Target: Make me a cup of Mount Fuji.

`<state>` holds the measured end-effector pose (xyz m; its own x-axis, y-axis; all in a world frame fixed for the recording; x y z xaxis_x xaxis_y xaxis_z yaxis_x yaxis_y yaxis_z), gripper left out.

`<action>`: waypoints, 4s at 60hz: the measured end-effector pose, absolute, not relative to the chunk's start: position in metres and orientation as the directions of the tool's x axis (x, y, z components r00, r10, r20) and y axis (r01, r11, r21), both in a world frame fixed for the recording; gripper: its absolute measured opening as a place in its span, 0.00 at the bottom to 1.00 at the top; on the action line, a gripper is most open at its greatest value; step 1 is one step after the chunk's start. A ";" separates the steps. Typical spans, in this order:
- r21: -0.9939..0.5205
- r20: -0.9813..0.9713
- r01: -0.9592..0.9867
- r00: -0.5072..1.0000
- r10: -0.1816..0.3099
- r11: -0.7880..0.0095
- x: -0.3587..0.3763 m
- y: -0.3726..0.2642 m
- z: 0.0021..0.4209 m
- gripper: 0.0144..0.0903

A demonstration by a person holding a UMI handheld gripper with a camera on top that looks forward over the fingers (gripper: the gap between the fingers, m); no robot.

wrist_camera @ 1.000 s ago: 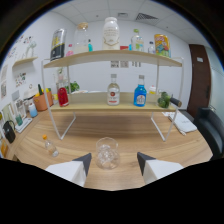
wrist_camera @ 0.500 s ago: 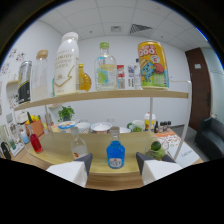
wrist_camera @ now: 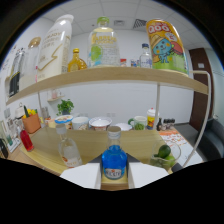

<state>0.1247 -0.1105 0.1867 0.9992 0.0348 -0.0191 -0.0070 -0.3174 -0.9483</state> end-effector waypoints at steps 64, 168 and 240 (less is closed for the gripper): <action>-0.429 0.811 0.837 0.523 0.263 -0.341 0.118 -0.211 0.108 0.28; -0.847 -0.002 0.008 1.000 0.017 -0.531 0.260 -0.219 0.029 0.29; -0.824 -0.022 -0.133 0.979 -0.204 -0.550 0.140 -0.297 0.117 0.94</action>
